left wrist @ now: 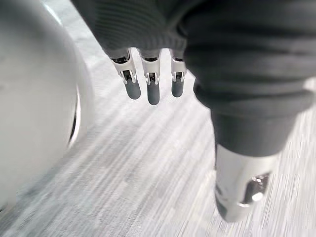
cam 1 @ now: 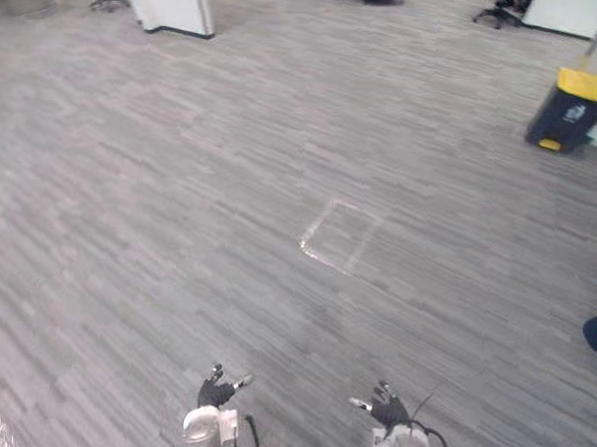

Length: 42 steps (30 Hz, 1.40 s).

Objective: Organize the slippers on the shoe rack

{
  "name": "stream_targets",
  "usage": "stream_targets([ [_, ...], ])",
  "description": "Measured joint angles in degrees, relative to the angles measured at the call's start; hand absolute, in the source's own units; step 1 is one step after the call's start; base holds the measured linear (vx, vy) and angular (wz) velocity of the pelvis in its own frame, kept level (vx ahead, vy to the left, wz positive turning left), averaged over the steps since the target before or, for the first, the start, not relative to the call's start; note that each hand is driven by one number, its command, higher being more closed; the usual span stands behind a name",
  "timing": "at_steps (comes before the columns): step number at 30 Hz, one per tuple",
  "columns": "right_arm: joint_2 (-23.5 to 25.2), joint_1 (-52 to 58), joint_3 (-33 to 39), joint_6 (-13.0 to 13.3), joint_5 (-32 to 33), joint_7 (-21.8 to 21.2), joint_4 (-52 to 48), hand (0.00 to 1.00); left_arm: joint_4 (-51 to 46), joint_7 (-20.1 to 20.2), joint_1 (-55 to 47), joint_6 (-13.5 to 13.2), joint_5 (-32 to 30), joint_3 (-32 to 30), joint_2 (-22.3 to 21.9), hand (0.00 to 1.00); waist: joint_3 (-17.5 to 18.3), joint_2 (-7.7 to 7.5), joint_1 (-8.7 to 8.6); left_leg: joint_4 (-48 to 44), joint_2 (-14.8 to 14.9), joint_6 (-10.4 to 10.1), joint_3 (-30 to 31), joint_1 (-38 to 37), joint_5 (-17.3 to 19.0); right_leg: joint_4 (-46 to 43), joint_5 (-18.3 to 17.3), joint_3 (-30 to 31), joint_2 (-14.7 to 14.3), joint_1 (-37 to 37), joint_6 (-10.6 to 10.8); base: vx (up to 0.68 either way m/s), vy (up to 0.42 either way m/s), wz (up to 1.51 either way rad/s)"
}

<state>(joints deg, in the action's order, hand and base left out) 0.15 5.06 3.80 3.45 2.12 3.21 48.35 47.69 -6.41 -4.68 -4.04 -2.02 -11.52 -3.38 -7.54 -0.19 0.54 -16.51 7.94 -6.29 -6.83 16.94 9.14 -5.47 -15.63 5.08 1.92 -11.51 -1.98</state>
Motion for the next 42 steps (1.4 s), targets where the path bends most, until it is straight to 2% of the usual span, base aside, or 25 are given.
stream_targets([
  [1,-0.18,0.28,0.04,-0.1,-0.02,0.01,0.66,0.0,0.39,-0.02,-0.08,-0.3,0.02,0.27,0.1,0.0,0.67,-0.14,0.06,0.16,-0.67,-0.47,1.42,-0.17,-5.18,-0.29,-1.78,2.37,1.02,-0.87,1.15,0.51,0.389,-0.98],
  [2,-0.24,0.41,0.06,-0.11,-0.02,0.0,1.41,0.0,0.77,-0.02,-0.32,-0.29,0.02,0.28,0.23,0.0,2.03,-0.44,0.07,-0.73,-1.5,0.17,1.22,-0.1,-6.85,-0.78,-2.28,3.49,1.92,-0.71,1.59,0.58,0.399,-0.83],
  [5,1.4,1.01,0.34,-0.15,-0.28,-0.16,1.93,0.0,1.49,0.0,-0.05,-0.16,0.02,1.47,1.8,0.0,2.9,-3.59,-0.35,-4.82,-2.95,3.16,-4.47,-3.05,-1.24,-15.68,-1.6,5.71,4.71,4.43,3.26,0.58,0.351,-0.7],
  [7,1.72,0.97,0.41,-0.19,-1.18,-0.21,1.9,0.0,1.73,-0.1,-0.01,0.19,0.03,1.97,1.96,0.0,2.2,-3.67,-0.73,-3.58,-3.75,5.0,-6.61,-8.41,0.91,-34.41,1.62,5.02,5.4,11.91,9.12,0.49,0.278,-0.56],
  [8,1.81,0.52,0.39,0.01,-1.94,-0.46,1.68,0.0,2.45,-0.12,0.64,0.56,0.05,2.27,1.89,0.0,1.85,-3.36,-0.77,-2.24,-3.8,5.47,-7.48,-12.47,2.43,-43.73,0.77,3.1,5.21,15.94,8.77,0.46,0.233,-0.55],
  [10,2.12,0.45,0.26,0.09,-2.12,-0.6,0.59,0.0,3.47,-0.15,0.99,0.59,0.12,2.87,1.79,0.0,1.6,-2.99,-1.02,1.08,-3.81,5.72,-8.87,-18.6,4.09,-49.65,-0.78,-2.31,5.01,21.9,6.41,0.47,0.192,-0.43],
  [11,2.27,0.28,0.01,0.25,-2.12,-0.67,-0.27,0.0,3.93,-0.15,1.47,0.61,0.1,3.26,1.79,0.0,1.36,-3.0,-1.4,4.39,-3.8,5.49,-10.15,-22.98,5.07,-47.04,-2.45,-8.04,4.76,26.7,4.0,0.38,0.106,-0.25],
  [13,2.04,-0.2,0.07,0.43,-2.1,-0.67,-0.23,0.0,4.51,-0.09,1.92,0.61,0.01,3.57,1.71,0.0,1.23,-2.74,-1.76,6.59,-3.73,5.5,-10.7,-25.31,5.08,-40.78,-2.63,-11.73,3.94,28.95,3.31,0.36,0.044,-0.05],
  [14,2.02,-0.63,0.42,0.56,-2.11,-0.64,-0.16,0.0,4.85,0.02,2.58,0.6,-0.07,3.71,1.53,0.0,1.21,-2.69,-2.51,9.35,-3.73,5.04,-10.86,-27.58,5.35,-29.6,-0.55,-14.67,2.77,30.76,2.61,0.47,-0.002,0.14],
  [15,2.01,-0.75,0.49,0.56,-2.1,-0.63,-0.04,0.0,4.95,0.02,2.73,0.59,-0.07,3.93,1.53,0.0,1.18,-2.71,-2.71,9.94,-3.81,4.71,-10.82,-28.22,5.53,-27.01,0.55,-14.93,2.53,30.96,2.44,0.43,-0.035,0.28],
  [16,1.86,-1.08,0.52,0.52,-2.05,-0.64,0.27,0.0,5.66,0.07,3.04,0.57,-0.12,4.81,1.75,0.0,1.16,-2.75,-3.13,11.13,-4.32,3.93,-10.26,-29.68,5.9,-21.72,5.95,-15.04,1.96,31.08,1.07,0.51,-0.058,0.21],
  [17,1.28,-1.74,0.54,0.5,-2.13,-0.65,0.71,0.0,6.89,0.12,3.4,0.66,-0.17,5.3,1.6,0.0,0.83,-2.13,-3.56,11.89,-4.26,3.88,-9.42,-31.09,5.92,-21.49,8.35,-15.07,1.32,30.24,-1.33,0.42,-0.047,0.09],
  [20,-0.33,-3.33,0.8,0.4,-2.1,-0.57,1.24,0.0,7.58,0.65,3.92,0.72,-0.59,6.13,0.04,0.0,-0.37,1.06,-3.45,6.66,-2.39,1.46,-9.48,-30.68,4.0,-22.3,4.69,-15.78,0.63,27.86,-2.5,0.54,-0.143,-0.07],
  [22,-0.26,-2.54,0.83,0.02,-2.06,-0.52,0.72,0.0,6.22,0.71,3.9,0.72,-0.75,4.29,-0.16,0.0,-0.7,1.61,-3.81,-15.75,1.08,-0.3,-6.41,-23.45,0.23,-18.02,3.05,-16.22,-0.63,20.59,-2.79,0.45,-0.148,0.08],
  [24,-0.24,-1.98,0.1,-0.03,-2.03,-0.49,0.39,0.0,5.09,0.78,3.15,0.66,-0.76,3.39,-0.08,0.0,-0.92,1.52,-3.31,-29.22,3.67,-1.07,-5.36,-18.14,-3.1,-14.92,2.68,-15.46,-1.5,16.25,-3.35,0.36,-0.076,-0.24],
  [25,0.06,-1.59,-0.1,-0.04,-2.0,-0.48,0.32,0.0,4.3,0.85,2.66,0.64,-0.72,2.3,0.12,0.0,-1.2,1.34,-2.87,-38.2,5.68,-0.43,-5.71,-14.67,-2.37,-13.0,2.01,-14.18,-2.36,13.05,-3.84,0.33,-0.023,-0.63],
  [27,0.43,-1.51,-0.39,-0.2,-1.97,-0.36,0.27,0.0,3.26,0.84,1.01,0.75,-0.68,1.38,0.08,0.0,-1.24,1.2,-2.11,-43.81,7.48,0.87,-7.76,-10.04,-0.32,-10.68,0.24,-11.01,-2.81,8.31,-4.42,0.33,0.015,-0.79],
  [30,0.2,-1.17,0.1,-0.76,-1.96,-0.26,1.13,0.0,1.25,0.81,0.65,0.5,-0.68,1.19,0.11,0.0,-1.14,0.87,-0.69,-33.41,6.48,2.31,-11.06,-4.28,3.72,-7.63,-0.46,-5.35,-1.3,3.67,-2.78,0.38,0.109,-0.99],
  [32,-0.14,-1.38,0.79,-0.83,-1.97,0.07,2.51,0.0,1.44,0.88,0.8,0.45,-0.7,1.67,0.25,0.0,-0.94,0.14,-0.59,-17.93,2.4,2.21,-9.95,-2.54,3.4,-5.48,-1.1,-2.7,1.36,0.68,-1.37,0.51,0.222,-0.84],
  [34,-0.26,-1.44,2.19,-0.87,-1.98,0.2,3.37,0.0,1.63,0.83,0.99,0.39,-0.69,2.98,0.21,0.0,-0.86,0.08,-0.59,-1.81,-1.57,1.71,-5.29,-1.96,-1.5,-3.86,-1.7,-0.61,3.28,-1.36,-0.32,0.48,0.295,-0.69],
  [35,-0.67,-1.55,2.75,-0.79,-1.99,0.22,4.87,0.0,2.58,0.69,1.18,0.15,-0.65,4.36,0.49,0.0,-0.31,0.79,-0.29,2.81,-2.35,0.13,-1.98,-2.36,-9.52,-3.18,-2.07,1.18,3.24,-2.02,0.36,0.55,0.407,-0.69],
  [37,0.09,-2.68,2.59,-1.06,-2.01,0.04,6.81,0.0,4.79,0.35,2.61,-0.08,-0.59,5.85,2.19,0.0,1.01,-1.54,-0.97,3.14,-4.45,2.43,-3.53,-3.13,-7.79,-4.39,0.04,2.71,5.5,-1.12,1.97,0.63,0.434,-0.39],
  [40,-0.04,-1.76,3.0,-1.16,-2.09,-0.12,7.38,0.0,6.41,0.51,2.86,0.16,-0.61,7.01,2.9,0.0,1.14,-3.07,-1.25,-0.08,-6.51,5.95,-6.47,-6.8,-3.64,-17.86,3.73,6.82,7.2,2.38,5.74,0.48,0.276,-0.28],
  [41,-0.33,-1.78,2.98,-1.14,-2.13,-0.32,7.3,0.0,6.33,0.48,2.44,0.25,-0.62,7.08,2.82,0.0,1.03,-2.96,-1.23,1.02,-7.3,6.66,-7.5,-10.59,-2.12,-30.18,7.47,8.06,7.05,6.89,9.71,0.5,0.27,-0.5],
  [42,-0.54,-1.85,2.95,-1.0,-2.13,-0.63,6.93,0.0,6.47,0.44,2.18,0.46,-0.61,7.2,3.05,0.0,0.54,-2.22,-1.37,2.2,-7.76,7.23,-8.33,-13.58,-1.24,-40.41,8.13,8.68,6.88,11.22,11.84,0.37,0.194,-0.48],
])
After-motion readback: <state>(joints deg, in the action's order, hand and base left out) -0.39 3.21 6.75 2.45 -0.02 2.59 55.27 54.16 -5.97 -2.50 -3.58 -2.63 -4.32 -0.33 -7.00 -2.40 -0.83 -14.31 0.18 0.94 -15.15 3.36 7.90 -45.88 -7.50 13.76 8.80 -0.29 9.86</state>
